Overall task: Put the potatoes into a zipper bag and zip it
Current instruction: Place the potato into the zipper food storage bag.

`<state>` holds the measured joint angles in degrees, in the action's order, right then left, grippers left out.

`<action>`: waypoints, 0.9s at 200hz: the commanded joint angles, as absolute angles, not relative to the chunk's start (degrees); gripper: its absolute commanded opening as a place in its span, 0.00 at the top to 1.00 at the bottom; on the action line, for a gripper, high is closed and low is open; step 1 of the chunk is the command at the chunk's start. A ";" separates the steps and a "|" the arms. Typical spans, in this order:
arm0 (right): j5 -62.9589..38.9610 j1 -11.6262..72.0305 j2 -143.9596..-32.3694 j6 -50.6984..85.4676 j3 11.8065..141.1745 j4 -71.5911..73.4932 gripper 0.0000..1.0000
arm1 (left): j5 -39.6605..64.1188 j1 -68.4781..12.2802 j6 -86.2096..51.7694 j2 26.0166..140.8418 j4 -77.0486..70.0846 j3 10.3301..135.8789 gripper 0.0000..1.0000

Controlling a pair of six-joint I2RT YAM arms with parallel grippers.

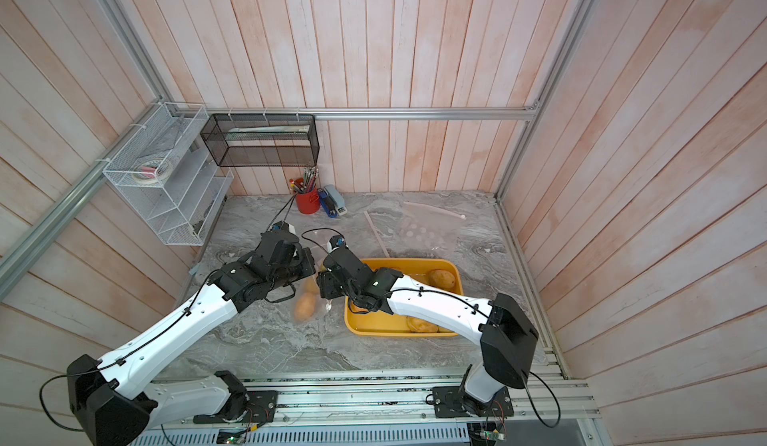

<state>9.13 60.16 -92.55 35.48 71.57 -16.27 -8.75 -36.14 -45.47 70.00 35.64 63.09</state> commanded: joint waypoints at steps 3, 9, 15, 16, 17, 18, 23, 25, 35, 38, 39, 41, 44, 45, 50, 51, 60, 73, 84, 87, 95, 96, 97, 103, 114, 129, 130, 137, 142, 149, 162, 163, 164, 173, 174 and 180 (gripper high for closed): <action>7.85 58.53 -93.95 34.45 72.78 -15.67 0.62 | -8.26 -35.86 -45.62 69.23 35.86 62.40 1.00; 7.53 58.17 -94.18 34.52 72.65 -15.51 0.61 | -8.34 -35.84 -45.62 69.12 35.85 62.37 1.00; 7.34 58.01 -94.25 34.54 72.47 -15.37 0.61 | -8.48 -35.86 -45.62 69.16 35.77 62.28 1.00; 7.32 58.01 -94.28 34.50 72.45 -15.29 0.61 | -8.50 -35.86 -45.62 69.12 35.73 62.30 1.00; 7.31 57.96 -94.29 34.48 72.43 -15.25 0.61 | -8.51 -35.86 -45.57 69.10 35.75 62.31 1.00; 7.34 57.94 -94.34 34.46 72.38 -15.27 0.61 | -8.52 -35.86 -45.59 69.14 35.76 62.31 1.00; 7.38 57.92 -94.39 34.45 72.27 -15.05 0.60 | -8.48 -35.86 -45.61 69.17 35.73 62.25 1.00; 7.43 57.92 -94.35 34.45 72.30 -15.04 0.59 | -8.49 -35.86 -45.62 69.17 35.76 62.25 1.00; 7.47 57.92 -94.40 34.28 72.33 -15.00 0.56 | -8.11 -35.86 -45.57 69.26 35.68 62.30 1.00; 7.45 57.92 -94.44 34.20 72.23 -15.03 0.55 | -7.98 -35.86 -45.57 69.26 35.67 62.41 1.00; 7.42 57.92 -94.46 34.20 72.24 -15.03 0.54 | -7.94 -35.86 -45.55 69.30 35.68 62.36 1.00; 7.41 57.92 -94.48 34.12 72.27 -15.09 0.53 | -7.87 -35.86 -45.53 69.27 35.66 62.35 1.00; 7.54 57.92 -94.49 34.04 72.37 -15.24 0.52 | -7.76 -35.86 -45.53 69.33 35.68 62.40 1.00; 7.59 57.92 -94.53 34.03 72.40 -15.31 0.51 | -7.75 -35.86 -45.53 69.29 35.68 62.36 1.00; 7.75 57.92 -94.51 33.95 72.57 -15.41 0.47 | -7.73 -35.86 -45.53 69.28 35.68 62.35 1.00; 7.83 57.92 -94.50 33.94 72.54 -15.44 0.47 | -7.73 -35.86 -45.53 69.31 35.68 62.33 1.00; 8.09 57.88 -94.50 33.84 72.66 -15.56 0.42 | -7.89 -35.86 -45.53 69.24 35.67 62.31 1.00; 8.04 57.83 -94.33 33.71 72.84 -15.38 0.38 | -8.18 -35.87 -45.62 69.21 35.66 62.19 1.00; 7.70 57.83 -94.28 33.66 72.85 -15.24 0.35 | -8.05 -35.86 -45.62 69.32 35.63 62.19 1.00; 7.63 57.83 -94.15 33.60 72.86 -15.25 0.34 | -7.94 -35.86 -45.59 69.34 35.68 62.26 1.00; 7.64 57.83 -94.09 33.62 73.06 -15.21 0.32 | -7.66 -35.86 -45.58 69.40 35.61 62.35 1.00; 7.60 57.83 -94.07 33.60 72.96 -15.25 0.32 | -7.61 -35.86 -45.60 69.46 35.64 62.38 1.00; 7.62 57.83 -94.05 33.59 72.91 -15.27 0.31 | -7.58 -35.86 -45.56 69.49 35.66 62.35 1.00; 7.61 57.83 -94.12 33.42 72.94 -15.41 0.30 | -7.48 -35.86 -45.53 69.50 35.68 62.33 1.00; 8.04 57.83 -94.04 33.31 73.21 -15.89 0.27 | -7.59 -35.81 -45.61 69.34 35.66 62.28 1.00; 7.94 57.83 -93.54 33.31 73.23 -16.00 0.24 | -8.00 -35.77 -45.61 69.26 35.58 62.23 1.00; 7.93 57.83 -93.48 33.31 73.27 -16.00 0.24 | -8.00 -35.77 -45.62 69.21 35.59 62.18 1.00; 7.89 57.79 -93.21 33.31 73.13 -15.92 0.23 | -7.92 -35.77 -45.62 69.25 35.58 62.15 1.00; 7.84 57.83 -93.02 33.31 73.18 -15.93 0.22 | -7.70 -35.75 -45.55 69.29 35.58 62.22 1.00; 7.82 57.81 -92.84 33.23 73.08 -16.18 0.22 | -7.44 -35.77 -45.53 69.36 35.60 62.29 1.00; 8.43 57.83 -92.26 33.13 73.29 -16.90 0.22 | -7.29 -35.77 -45.53 69.35 35.57 62.39 1.00; 8.52 57.83 -92.19 33.13 73.30 -16.93 0.22 | -7.29 -35.77 -45.53 69.39 35.58 62.33 1.00; 8.57 57.83 -92.10 33.13 73.30 -16.99 0.22 | -7.29 -35.73 -45.53 69.37 35.59 62.37 1.00; 9.47 57.83 -91.33 33.26 73.01 -17.46 0.22 | -7.60 -35.77 -45.53 69.19 35.53 62.33 1.00; 9.52 57.83 -91.19 33.29 72.98 -17.52 0.22 | -7.67 -35.77 -45.53 69.18 35.56 62.32 1.00; 9.96 57.83 -90.42 33.43 72.62 -17.66 0.22 | -7.86 -35.77 -45.61 69.24 35.60 62.23 1.00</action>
<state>7.86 57.98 -93.93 34.00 71.66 -16.27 -7.73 -36.03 -45.47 70.00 35.64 63.05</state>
